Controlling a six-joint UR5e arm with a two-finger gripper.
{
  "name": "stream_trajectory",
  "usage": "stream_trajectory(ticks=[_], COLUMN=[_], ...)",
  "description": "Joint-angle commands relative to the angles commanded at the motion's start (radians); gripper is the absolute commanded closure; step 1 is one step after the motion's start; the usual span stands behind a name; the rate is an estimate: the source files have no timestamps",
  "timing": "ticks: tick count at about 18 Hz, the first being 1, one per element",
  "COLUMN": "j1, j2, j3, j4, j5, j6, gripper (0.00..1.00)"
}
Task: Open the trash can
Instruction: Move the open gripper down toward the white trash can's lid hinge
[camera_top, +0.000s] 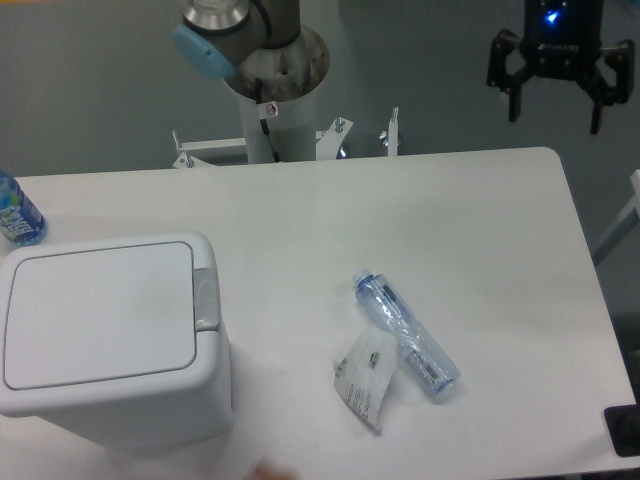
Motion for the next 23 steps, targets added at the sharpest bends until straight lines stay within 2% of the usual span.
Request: stream_trajectory(ticks=[6, 7, 9, 11, 15, 19, 23], j1=[-0.021, -0.038, -0.102, -0.135, -0.225, -0.311, -0.382], j2=[-0.006, -0.015, -0.04, -0.058, -0.069, -0.074, -0.078], j3=[0.002, 0.002, 0.008, 0.008, 0.009, 0.006, -0.006], j4=[0.002, 0.011, 0.076, 0.11, 0.185, 0.201, 0.202], j5=[-0.003, -0.006, -0.017, -0.017, -0.018, -0.089, -0.152], j6=[-0.04, -0.092, -0.229, -0.393, -0.677, -0.981, -1.1], gripper=[0.0, 0.0, 0.0, 0.0, 0.0, 0.0, 0.0])
